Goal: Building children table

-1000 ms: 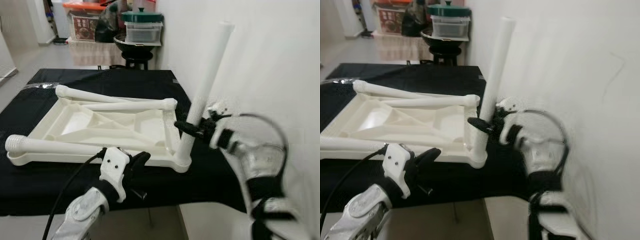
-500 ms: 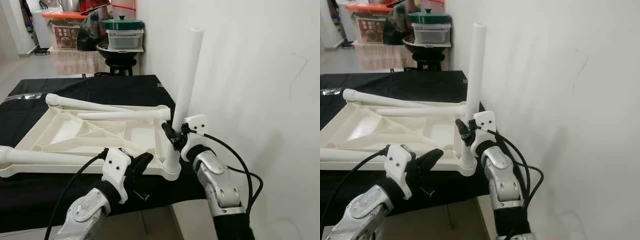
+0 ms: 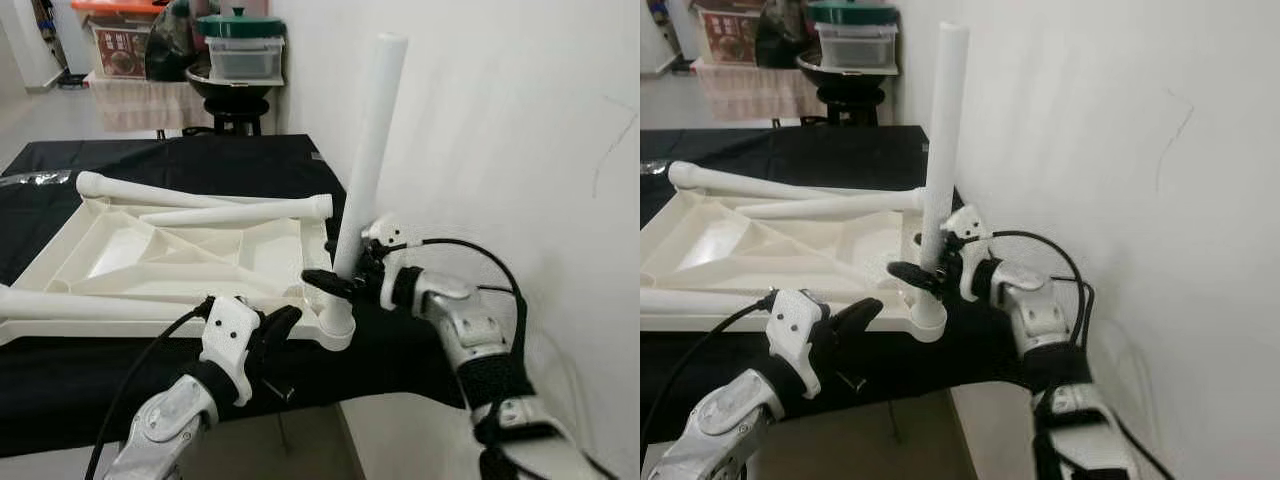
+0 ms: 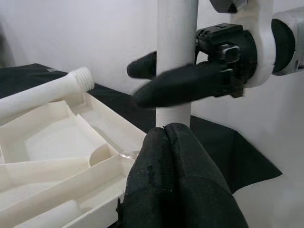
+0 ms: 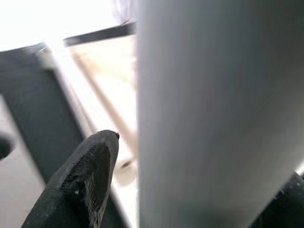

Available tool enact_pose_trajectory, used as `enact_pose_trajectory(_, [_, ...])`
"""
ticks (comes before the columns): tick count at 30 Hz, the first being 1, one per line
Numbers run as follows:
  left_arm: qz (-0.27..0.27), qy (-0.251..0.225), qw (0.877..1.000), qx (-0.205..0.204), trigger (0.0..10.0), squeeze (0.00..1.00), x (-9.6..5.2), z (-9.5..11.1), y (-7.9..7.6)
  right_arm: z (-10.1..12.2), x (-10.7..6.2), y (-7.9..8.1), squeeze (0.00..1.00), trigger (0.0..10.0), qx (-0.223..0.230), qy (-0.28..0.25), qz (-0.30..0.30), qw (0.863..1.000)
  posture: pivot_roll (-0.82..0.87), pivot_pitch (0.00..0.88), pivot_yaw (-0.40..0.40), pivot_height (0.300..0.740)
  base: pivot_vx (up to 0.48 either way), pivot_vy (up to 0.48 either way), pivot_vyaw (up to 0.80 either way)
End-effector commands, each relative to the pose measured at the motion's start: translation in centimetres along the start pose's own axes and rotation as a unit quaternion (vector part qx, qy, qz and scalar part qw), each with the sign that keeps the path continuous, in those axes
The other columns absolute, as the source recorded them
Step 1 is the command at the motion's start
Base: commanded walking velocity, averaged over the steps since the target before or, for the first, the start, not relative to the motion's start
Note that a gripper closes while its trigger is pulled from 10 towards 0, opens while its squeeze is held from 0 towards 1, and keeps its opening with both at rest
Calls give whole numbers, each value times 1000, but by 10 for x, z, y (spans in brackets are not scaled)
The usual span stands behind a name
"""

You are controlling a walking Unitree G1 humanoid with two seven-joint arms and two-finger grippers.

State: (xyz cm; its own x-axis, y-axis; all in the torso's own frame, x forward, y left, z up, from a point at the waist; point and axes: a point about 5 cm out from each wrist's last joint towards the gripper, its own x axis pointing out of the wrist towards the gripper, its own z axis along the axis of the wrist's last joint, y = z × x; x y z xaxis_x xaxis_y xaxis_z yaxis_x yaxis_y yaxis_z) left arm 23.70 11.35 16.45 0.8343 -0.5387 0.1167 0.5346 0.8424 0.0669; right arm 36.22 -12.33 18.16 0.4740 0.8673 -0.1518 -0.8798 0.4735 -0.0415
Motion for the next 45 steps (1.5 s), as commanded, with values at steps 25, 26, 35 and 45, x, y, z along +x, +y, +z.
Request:
enact_pose_trajectory(25, [-2, -1, 1000, 0, 10000, 0, -2, 2, -1, -36, -18, -11, 0, 0, 94, -16, -342, 935, -60, 13, -91, 740, 0, 0, 0])
enact_pose_trajectory(26, [-2, -1, 1000, 0, 10000, 0, -3, 3, 0, -48, -23, -6, 0, 0, 151, -10, -474, 868, -60, 13, -91, 740, 0, 0, 0])
enact_pose_trajectory(35, [-6, 1, 1000, 1, 10000, 0, 0, 2, 0, -53, 39, 61, 0, 0, 78, -8, -300, 951, -38, 7, -92, 740, 0, 0, 0])
enact_pose_trajectory(45, [0, -2, 1000, 1, 10000, 0, 1, 3, 0, -18, 26, 36, 1000, 10000, 73, -48, -204, 975, -34, 0, -93, 740, 0, 0, 0])
